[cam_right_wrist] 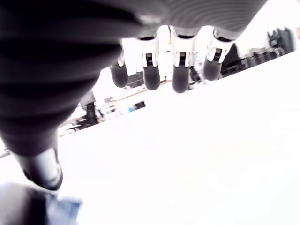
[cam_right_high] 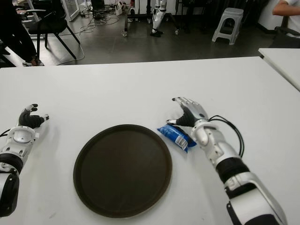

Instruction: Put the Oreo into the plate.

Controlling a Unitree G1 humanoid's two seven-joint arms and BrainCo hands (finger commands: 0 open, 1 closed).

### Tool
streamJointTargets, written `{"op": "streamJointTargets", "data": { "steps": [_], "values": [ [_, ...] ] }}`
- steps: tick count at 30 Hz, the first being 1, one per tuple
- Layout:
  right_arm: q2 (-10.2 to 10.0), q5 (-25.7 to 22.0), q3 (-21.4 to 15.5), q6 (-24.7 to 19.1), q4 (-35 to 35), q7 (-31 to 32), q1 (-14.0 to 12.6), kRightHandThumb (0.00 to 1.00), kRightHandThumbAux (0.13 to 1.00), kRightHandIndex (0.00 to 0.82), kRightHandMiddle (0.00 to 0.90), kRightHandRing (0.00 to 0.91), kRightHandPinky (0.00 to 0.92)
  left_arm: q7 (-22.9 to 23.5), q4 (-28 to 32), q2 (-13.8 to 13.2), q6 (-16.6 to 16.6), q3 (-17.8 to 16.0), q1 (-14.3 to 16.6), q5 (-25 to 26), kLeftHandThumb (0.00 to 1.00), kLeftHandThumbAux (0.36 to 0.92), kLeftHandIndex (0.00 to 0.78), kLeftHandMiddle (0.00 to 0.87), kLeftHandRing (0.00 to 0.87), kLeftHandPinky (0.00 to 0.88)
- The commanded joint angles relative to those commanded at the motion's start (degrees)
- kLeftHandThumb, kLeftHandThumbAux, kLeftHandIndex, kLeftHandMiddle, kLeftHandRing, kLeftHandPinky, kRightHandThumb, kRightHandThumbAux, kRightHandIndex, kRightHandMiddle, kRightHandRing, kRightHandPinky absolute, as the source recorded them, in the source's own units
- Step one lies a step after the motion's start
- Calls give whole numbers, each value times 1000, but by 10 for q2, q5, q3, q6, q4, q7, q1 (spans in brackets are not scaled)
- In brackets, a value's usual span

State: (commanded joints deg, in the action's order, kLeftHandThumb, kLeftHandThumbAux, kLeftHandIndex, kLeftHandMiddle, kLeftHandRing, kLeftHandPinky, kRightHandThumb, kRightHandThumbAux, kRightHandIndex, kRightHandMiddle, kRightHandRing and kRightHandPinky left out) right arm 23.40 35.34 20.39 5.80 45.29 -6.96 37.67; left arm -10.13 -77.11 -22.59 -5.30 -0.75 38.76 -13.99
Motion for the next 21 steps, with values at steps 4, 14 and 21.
{"op": "streamJointTargets", "data": {
  "steps": [4, 14, 21],
  "values": [
    [10, 5, -2, -4, 0, -13, 10, 217, 638, 29, 86, 72, 48, 0, 0, 0, 2, 0, 0, 0, 227, 733, 38, 126, 173, 202],
    [11, 24, -3, -12, 9, -72, 27, 175, 593, 31, 111, 100, 62, -2, 0, -1, 0, 0, 0, -1, 221, 750, 33, 128, 176, 208],
    [12, 25, -5, -4, 9, -96, 28, 178, 599, 32, 114, 98, 56, -1, 1, 1, -1, 0, 1, 1, 238, 750, 30, 119, 170, 206]
  ]
}}
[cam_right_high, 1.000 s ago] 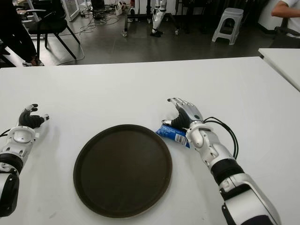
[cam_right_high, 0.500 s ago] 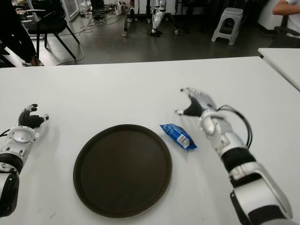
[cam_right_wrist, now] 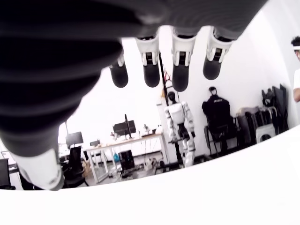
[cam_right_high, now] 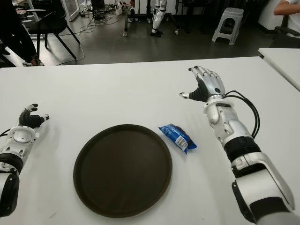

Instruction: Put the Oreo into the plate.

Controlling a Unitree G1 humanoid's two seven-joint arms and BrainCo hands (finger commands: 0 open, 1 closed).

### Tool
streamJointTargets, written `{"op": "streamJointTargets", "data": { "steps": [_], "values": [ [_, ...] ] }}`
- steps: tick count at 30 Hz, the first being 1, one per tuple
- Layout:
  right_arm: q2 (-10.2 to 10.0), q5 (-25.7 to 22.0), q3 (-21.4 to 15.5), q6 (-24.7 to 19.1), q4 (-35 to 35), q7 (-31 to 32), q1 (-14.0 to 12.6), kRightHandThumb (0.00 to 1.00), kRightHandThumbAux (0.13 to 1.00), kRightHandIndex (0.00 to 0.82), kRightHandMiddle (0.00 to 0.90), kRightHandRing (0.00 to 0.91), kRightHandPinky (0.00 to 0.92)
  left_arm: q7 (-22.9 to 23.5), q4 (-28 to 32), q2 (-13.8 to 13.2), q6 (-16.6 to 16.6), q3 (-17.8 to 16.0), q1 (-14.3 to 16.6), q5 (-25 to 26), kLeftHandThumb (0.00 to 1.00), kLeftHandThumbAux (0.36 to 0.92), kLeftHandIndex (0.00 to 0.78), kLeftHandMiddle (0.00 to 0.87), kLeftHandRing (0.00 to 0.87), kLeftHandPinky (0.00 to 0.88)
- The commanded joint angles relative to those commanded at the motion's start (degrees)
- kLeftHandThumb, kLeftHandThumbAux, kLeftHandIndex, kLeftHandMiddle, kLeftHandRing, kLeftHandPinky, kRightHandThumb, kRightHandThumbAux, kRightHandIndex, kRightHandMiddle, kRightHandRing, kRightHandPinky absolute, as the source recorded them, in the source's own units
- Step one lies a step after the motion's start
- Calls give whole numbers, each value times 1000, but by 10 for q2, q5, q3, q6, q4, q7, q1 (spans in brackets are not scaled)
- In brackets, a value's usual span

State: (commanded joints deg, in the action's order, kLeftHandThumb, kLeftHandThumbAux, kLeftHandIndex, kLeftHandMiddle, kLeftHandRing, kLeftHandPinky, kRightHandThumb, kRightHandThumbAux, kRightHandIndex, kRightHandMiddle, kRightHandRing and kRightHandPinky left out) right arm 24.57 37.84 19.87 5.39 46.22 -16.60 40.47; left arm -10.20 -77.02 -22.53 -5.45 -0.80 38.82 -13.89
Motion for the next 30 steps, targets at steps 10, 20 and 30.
{"op": "streamJointTargets", "data": {
  "steps": [10, 20, 30],
  "values": [
    [1, -9, -9, 9, -7, -11, -2, 160, 587, 28, 107, 82, 35, -4, -1, 1, -1, 1, -1, -2, 263, 740, 40, 136, 182, 217],
    [4, -17, -18, 13, -42, 0, -20, 180, 603, 29, 100, 75, 35, -3, 1, 3, -1, 0, -1, 1, 238, 754, 45, 131, 166, 179],
    [-16, -19, -25, -25, -167, 24, -108, 185, 604, 29, 123, 120, 89, -1, 1, 7, -2, -7, -1, 8, 244, 736, 47, 134, 172, 199]
  ]
}}
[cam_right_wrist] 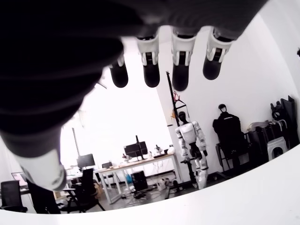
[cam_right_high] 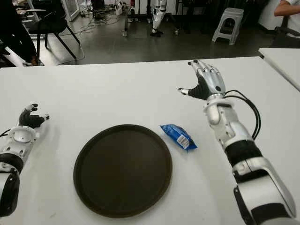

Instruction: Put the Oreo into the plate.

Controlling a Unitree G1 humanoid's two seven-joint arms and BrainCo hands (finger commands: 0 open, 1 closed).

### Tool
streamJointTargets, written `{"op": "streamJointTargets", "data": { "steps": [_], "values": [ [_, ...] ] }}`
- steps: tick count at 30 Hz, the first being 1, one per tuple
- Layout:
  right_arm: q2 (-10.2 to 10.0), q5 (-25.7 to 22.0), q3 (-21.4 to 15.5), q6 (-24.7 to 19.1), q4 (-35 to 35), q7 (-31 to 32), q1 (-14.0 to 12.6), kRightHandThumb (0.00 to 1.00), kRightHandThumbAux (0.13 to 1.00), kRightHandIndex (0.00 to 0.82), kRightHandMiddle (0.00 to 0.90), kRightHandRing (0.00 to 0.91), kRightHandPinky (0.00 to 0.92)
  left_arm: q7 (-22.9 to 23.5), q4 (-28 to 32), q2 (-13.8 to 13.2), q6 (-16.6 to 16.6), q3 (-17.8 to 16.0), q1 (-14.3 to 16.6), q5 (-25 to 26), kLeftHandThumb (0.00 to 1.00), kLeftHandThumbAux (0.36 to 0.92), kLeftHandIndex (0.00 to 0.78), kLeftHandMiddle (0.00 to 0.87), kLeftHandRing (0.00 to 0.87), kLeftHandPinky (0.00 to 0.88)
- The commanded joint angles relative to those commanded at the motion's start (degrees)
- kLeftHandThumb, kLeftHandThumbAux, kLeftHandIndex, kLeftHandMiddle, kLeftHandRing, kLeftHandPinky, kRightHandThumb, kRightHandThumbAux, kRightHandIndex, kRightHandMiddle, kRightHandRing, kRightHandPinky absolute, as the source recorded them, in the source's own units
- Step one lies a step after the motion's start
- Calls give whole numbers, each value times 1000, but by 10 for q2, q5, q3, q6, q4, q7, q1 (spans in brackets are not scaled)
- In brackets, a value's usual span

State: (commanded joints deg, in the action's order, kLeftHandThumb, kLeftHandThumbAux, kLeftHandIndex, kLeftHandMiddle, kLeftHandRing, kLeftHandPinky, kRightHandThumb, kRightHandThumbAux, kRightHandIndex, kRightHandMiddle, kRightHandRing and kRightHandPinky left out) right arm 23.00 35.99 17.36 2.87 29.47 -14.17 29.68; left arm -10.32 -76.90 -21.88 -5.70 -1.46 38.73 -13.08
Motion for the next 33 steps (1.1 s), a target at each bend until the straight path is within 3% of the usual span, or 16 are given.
{"op": "streamJointTargets", "data": {
  "steps": [5, 10, 21, 33],
  "values": [
    [-2, 6, -5, -35, -58, 22, -30, 179, 603, 15, 121, 115, 64, -1, 0, 1, 1, -1, 0, 0, 256, 730, 46, 139, 176, 203],
    [0, 18, -6, -57, -86, 37, -42, 145, 579, 3, 120, 121, 90, 0, -1, 2, 3, -3, 2, 2, 250, 729, 42, 137, 176, 201],
    [10, 65, 8, -139, -216, 108, -94, 91, 543, 0, 10, 12, 36, -5, -1, 1, 4, 5, 3, -8, 236, 731, 42, 126, 159, 171],
    [16, 98, 10, -193, -295, 189, -129, 47, 519, 0, 0, 0, 45, -8, -1, 1, 3, 10, 2, -10, 244, 727, 45, 130, 161, 166]
  ]
}}
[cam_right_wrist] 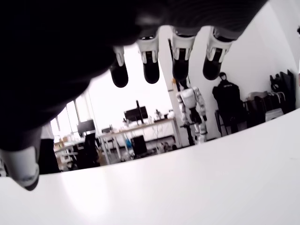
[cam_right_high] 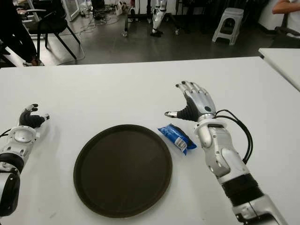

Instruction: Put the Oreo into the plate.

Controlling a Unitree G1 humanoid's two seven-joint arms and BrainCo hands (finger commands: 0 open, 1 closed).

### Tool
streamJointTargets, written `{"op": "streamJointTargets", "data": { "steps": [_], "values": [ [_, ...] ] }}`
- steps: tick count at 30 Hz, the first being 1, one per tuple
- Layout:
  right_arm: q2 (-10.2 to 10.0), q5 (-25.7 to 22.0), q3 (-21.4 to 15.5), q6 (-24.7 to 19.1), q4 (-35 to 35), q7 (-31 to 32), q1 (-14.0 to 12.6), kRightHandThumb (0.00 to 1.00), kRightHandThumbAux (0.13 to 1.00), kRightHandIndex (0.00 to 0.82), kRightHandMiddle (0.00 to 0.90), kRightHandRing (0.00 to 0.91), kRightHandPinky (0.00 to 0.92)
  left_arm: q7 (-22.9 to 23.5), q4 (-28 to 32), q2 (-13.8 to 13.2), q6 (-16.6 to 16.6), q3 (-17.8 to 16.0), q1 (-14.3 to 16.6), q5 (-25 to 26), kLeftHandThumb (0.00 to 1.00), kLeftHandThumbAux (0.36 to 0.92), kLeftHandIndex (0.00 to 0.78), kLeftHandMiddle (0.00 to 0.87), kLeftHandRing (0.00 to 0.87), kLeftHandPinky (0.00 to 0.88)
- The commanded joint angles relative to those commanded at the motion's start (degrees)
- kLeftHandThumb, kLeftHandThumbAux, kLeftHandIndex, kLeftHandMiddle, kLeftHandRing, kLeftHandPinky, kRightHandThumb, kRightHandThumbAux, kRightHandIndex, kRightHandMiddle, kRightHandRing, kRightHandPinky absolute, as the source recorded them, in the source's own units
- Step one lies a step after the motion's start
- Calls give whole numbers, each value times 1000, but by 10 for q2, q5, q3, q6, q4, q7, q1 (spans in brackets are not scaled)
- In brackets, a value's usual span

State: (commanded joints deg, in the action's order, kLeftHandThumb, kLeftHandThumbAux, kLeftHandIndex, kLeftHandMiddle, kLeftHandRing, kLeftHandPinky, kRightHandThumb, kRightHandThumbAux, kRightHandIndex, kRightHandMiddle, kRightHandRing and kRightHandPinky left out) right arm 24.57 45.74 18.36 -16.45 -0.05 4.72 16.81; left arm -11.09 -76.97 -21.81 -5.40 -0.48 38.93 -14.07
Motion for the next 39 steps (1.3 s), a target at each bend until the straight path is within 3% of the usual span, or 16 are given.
{"op": "streamJointTargets", "data": {
  "steps": [11, 25, 39],
  "values": [
    [10, 21, 6, -28, -35, 62, -18, 47, 523, 0, 0, 11, 67, 6, 1, 1, 1, -4, 1, 5, 260, 729, 40, 122, 156, 175],
    [27, 65, 16, -59, -86, 135, -51, 47, 508, 0, 0, 0, 41, 9, 1, 2, 3, -3, 4, 5, 185, 733, 27, 108, 156, 186],
    [28, 105, 25, -89, -97, 182, -57, 1, 496, 0, 0, 0, 39, 4, 2, 3, 2, -1, 4, 4, 252, 720, 41, 122, 163, 178]
  ]
}}
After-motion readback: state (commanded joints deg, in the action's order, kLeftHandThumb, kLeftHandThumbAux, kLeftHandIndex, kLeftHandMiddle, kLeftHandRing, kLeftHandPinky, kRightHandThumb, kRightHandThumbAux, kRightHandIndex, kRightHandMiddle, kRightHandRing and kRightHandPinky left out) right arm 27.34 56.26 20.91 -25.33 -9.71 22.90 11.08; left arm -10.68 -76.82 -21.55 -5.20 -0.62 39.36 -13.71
